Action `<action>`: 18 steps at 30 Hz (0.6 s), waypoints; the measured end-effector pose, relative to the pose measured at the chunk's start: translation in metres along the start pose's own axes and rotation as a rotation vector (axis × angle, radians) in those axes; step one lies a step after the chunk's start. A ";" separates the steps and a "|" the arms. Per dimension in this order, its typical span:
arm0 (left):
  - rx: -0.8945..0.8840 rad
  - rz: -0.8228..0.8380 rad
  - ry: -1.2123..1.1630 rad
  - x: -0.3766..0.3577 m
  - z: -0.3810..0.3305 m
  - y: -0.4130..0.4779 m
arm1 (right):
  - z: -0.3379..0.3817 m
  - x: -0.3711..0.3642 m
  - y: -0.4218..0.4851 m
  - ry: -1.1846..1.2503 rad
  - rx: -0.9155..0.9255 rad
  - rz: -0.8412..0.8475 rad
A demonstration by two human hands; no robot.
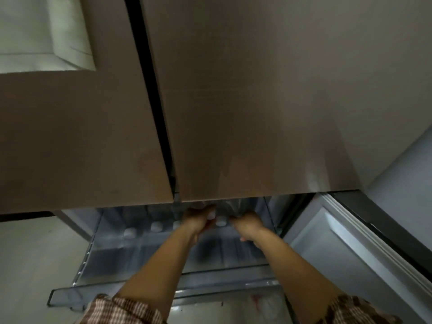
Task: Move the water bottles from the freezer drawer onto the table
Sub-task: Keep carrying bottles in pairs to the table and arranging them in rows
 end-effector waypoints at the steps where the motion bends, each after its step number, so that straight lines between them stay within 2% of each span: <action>1: -0.006 -0.006 0.015 0.006 -0.002 -0.006 | 0.003 0.001 -0.006 -0.008 0.017 0.011; 4: -0.053 0.017 0.005 0.019 -0.015 -0.029 | 0.016 0.010 -0.028 0.092 0.057 -0.034; 7: -0.044 0.001 0.009 0.043 -0.023 -0.056 | 0.018 0.010 -0.054 0.351 -0.011 -0.028; 12: -0.040 -0.042 0.044 0.096 -0.026 -0.093 | 0.014 0.004 -0.090 0.626 -0.087 0.015; 14: -0.049 -0.042 0.068 0.115 -0.029 -0.110 | 0.018 0.003 -0.105 0.669 -0.082 0.029; 18: -0.096 -0.085 0.108 0.161 -0.034 -0.141 | 0.034 -0.006 -0.140 0.597 -0.053 0.033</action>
Point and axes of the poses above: each hand's wrist, its own y-axis towards the middle knuckle, its own x-axis out of the back of the hand, z = x × y, the point moved 10 cm from there along y, towards the middle knuckle, and after that the axes turned 1 degree about -y, right-handed, at the moved point
